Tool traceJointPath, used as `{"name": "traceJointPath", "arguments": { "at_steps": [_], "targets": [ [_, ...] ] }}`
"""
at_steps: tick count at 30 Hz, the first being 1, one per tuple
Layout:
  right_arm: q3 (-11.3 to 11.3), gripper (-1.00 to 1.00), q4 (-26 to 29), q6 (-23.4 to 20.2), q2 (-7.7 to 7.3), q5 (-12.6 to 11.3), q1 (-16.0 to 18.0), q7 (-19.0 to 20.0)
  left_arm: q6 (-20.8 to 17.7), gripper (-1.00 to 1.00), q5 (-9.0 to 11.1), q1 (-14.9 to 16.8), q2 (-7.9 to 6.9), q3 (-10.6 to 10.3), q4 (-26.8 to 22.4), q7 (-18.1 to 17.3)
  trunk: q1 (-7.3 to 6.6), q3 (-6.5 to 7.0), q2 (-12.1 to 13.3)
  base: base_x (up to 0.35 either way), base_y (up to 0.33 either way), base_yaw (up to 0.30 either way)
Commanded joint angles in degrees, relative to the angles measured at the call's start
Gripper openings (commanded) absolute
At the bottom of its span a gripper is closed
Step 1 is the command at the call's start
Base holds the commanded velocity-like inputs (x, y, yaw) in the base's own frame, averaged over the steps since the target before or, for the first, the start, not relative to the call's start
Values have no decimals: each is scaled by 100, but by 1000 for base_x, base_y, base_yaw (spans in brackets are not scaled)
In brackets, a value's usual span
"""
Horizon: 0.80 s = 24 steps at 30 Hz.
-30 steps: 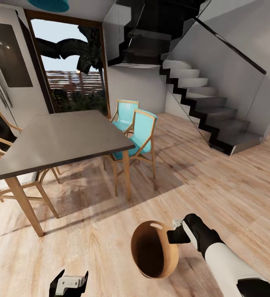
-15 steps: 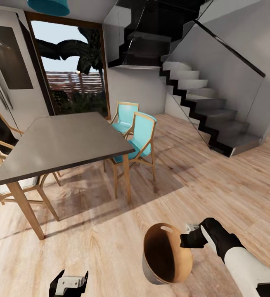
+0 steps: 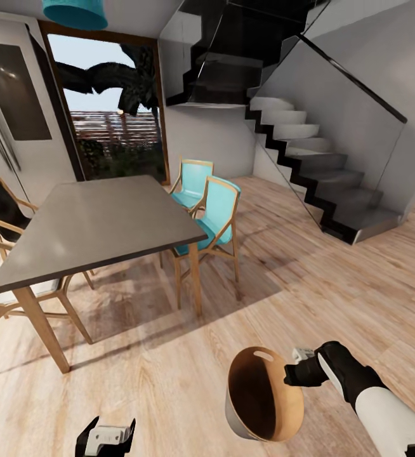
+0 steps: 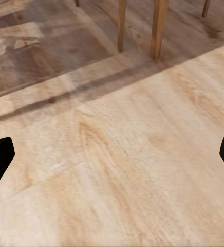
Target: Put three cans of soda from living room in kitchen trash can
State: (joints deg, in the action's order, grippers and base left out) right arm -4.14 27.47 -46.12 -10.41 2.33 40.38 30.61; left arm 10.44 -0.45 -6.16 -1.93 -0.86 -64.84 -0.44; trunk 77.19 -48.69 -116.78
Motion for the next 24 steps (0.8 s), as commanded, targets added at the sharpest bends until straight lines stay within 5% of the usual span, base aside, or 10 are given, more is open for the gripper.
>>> {"name": "traceJointPath", "arguments": {
  "at_steps": [1, 24],
  "targets": [
    [14, -100, 2, -37, 2, -144, -6, 40, -1, 100, -2, 0, 0, 1, 7, 0, -23, 19, 41, 0, 0, 0],
    [-53, -100, -9, 779, 48, -164, -210, 24, -124, 100, 22, 1, -12, -26, -17, -15, -528, 432, 964, 0, 0, 0]
  ]
}}
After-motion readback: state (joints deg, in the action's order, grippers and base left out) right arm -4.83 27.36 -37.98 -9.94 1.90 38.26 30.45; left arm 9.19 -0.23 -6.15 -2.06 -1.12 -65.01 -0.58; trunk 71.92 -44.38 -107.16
